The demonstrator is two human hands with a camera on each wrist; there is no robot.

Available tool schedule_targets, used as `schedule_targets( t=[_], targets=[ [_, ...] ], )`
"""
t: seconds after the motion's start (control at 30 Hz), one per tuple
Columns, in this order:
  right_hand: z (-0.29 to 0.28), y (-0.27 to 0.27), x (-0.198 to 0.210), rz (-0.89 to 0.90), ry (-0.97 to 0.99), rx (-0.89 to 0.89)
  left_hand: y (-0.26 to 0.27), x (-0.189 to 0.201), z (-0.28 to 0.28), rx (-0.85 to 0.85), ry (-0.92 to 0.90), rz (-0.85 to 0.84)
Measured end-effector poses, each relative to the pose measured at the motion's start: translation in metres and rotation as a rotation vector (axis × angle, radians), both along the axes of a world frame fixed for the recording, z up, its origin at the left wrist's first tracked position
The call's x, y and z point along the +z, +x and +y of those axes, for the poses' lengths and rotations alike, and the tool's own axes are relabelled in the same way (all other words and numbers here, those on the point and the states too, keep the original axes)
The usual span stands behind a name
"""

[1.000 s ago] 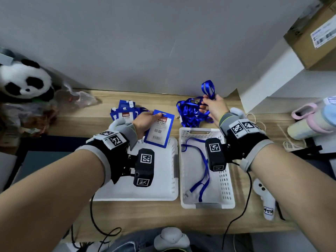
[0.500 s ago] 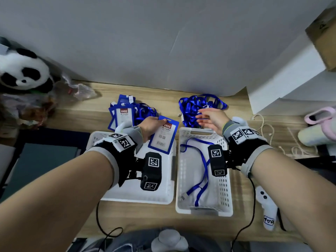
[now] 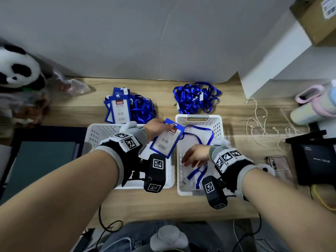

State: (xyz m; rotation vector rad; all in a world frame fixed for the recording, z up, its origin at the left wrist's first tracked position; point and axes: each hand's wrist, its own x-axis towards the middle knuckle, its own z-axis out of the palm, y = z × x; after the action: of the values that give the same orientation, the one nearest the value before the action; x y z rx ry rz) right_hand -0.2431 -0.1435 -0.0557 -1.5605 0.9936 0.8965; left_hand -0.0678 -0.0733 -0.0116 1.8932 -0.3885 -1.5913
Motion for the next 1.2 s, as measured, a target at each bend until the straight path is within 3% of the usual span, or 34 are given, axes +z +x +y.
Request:
schedule_targets(
  t=[0.23,0.53,0.67,0.73,0.87,0.93,1.07,1.2],
  targets=[
    [0.016,-0.010,-0.006,0.053,-0.006,0.129,-0.004,0.001,0.016,-0.081,0.043,-0.017],
    [0.040,-0.010,-0.006,0.186,-0.073,0.525,-0.004,-0.004,0.031,-0.084,0.075,-0.054],
    [0.041,-0.012,-0.010,0.184,-0.113,0.558,-0.002,-0.004,0.035,-0.081,0.078,-0.065],
    [0.036,-0.014,-0.011,0.160,-0.093,0.464,-0.001,-0.004,0.036,-0.085,0.076,-0.068],
    [0.020,-0.018,0.003,-0.055,0.054,-0.085,0.003,-0.004,0.038,-0.122,0.060,-0.096],
    [0.010,-0.014,0.013,-0.178,0.096,-0.260,0.003,0.000,0.039,-0.136,0.047,-0.094],
    [0.003,0.003,0.030,-0.294,0.046,-0.349,0.005,0.009,0.041,-0.145,0.018,-0.088],
    [0.003,0.022,0.043,-0.418,-0.045,-0.290,0.015,0.016,0.049,-0.158,-0.024,-0.042]
  ],
)
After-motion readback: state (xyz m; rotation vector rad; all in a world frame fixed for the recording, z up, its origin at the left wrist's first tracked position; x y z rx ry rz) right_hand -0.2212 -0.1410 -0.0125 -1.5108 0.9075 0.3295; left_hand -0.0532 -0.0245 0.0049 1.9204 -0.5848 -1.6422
